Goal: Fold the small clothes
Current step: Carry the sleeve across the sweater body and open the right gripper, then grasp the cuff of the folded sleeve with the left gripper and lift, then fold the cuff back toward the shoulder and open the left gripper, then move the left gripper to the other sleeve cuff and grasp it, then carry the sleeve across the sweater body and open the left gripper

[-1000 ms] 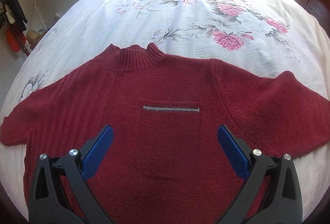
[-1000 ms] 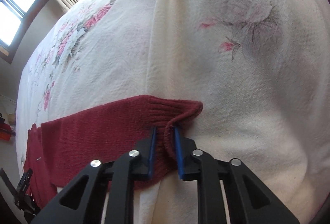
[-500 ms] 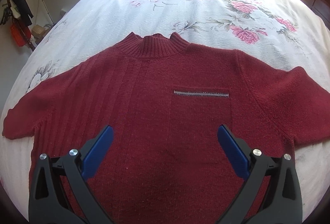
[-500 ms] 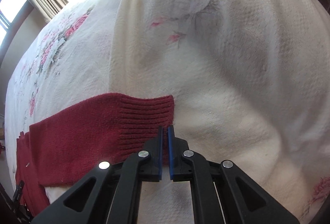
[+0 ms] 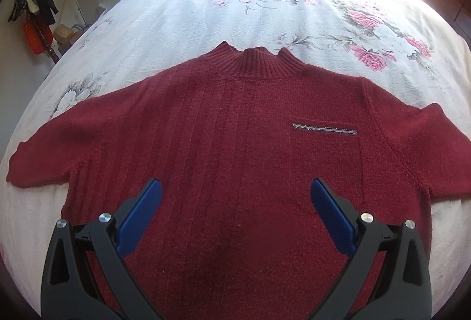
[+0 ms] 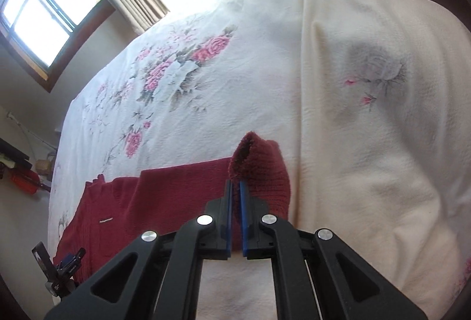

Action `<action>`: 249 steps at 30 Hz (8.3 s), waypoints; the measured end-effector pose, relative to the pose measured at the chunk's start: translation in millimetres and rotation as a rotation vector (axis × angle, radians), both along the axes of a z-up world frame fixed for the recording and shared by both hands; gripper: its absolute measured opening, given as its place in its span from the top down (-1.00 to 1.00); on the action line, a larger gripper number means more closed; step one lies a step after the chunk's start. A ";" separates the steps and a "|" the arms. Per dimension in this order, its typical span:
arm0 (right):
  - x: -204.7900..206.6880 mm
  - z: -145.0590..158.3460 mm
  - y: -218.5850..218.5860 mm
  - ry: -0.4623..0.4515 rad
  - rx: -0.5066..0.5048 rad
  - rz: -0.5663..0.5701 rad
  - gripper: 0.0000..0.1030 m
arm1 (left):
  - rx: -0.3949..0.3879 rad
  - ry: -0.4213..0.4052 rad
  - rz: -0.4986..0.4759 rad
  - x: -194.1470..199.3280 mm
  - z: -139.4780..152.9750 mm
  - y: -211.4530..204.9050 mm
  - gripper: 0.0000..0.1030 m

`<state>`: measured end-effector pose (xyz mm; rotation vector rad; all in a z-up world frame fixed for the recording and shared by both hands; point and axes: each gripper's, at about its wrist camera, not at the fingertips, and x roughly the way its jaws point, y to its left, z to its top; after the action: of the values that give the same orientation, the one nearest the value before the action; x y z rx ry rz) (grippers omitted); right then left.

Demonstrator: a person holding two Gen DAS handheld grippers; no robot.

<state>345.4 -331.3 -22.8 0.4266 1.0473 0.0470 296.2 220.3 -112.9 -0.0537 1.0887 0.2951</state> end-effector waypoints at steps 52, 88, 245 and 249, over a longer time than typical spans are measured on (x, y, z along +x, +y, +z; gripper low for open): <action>-100.7 -106.9 136.3 0.065 0.013 0.262 0.48 | -0.781 0.200 -0.111 76.6 -49.7 -124.6 0.58; -13.9 -134.8 255.4 0.175 0.071 0.287 0.33 | -0.454 0.008 0.205 4.4 -22.3 183.6 0.88; -54.6 -84.5 500.8 0.184 0.081 0.691 -0.32 | -0.338 -0.086 0.137 -129.6 11.4 282.6 0.17; -38.7 -91.5 567.4 0.232 0.156 0.715 -0.33 | -0.328 -0.039 0.173 -106.1 -4.1 286.9 0.17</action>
<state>306.7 236.1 -114.3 0.1807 1.3895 0.7337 190.0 507.2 -117.0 -0.4462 1.0868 0.2670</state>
